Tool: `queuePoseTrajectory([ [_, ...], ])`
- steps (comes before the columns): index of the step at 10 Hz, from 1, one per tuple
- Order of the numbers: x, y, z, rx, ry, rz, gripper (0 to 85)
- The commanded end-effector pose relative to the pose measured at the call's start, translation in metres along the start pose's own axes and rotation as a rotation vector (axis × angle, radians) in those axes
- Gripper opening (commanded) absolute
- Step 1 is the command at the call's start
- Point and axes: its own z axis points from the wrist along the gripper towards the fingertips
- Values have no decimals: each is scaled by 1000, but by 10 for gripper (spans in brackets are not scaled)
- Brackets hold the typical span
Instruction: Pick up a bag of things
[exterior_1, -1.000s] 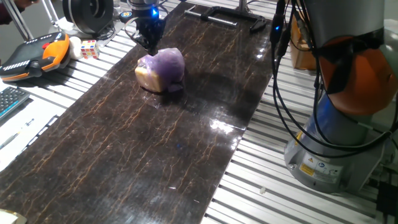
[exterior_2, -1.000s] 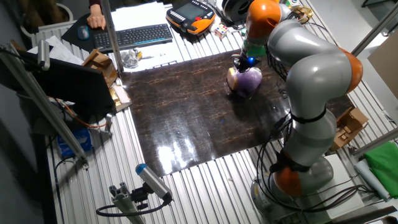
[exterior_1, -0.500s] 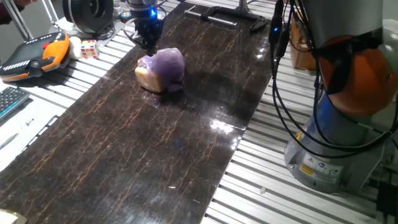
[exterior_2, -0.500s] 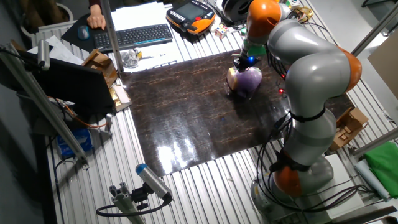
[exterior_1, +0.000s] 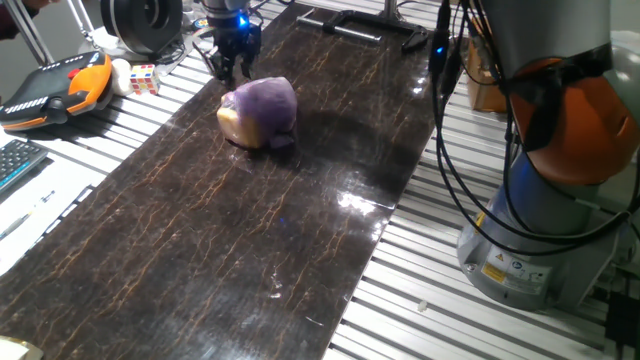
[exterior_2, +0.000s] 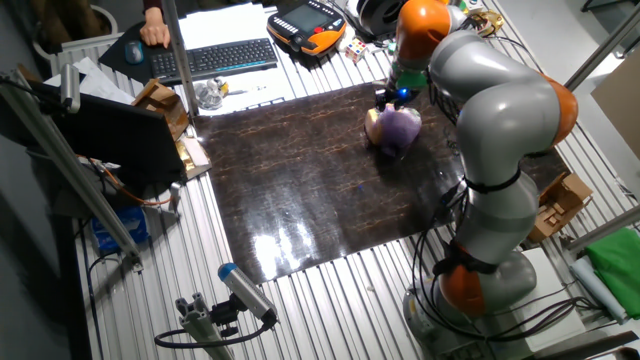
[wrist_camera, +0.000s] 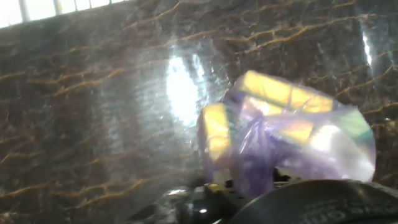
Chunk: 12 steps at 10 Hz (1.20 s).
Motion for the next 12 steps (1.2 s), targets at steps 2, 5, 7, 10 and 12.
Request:
queuePoseTrajectory([
  [2, -4, 0, 6, 12, -5, -21, 720],
  [5, -10, -4, 23, 0, -4, -34, 663],
  [7, -14, -6, 31, 2, -6, -47, 653],
  [10, -16, -7, 42, 6, -2, -45, 650],
  [12, -17, -8, 48, 5, -6, -44, 647],
])
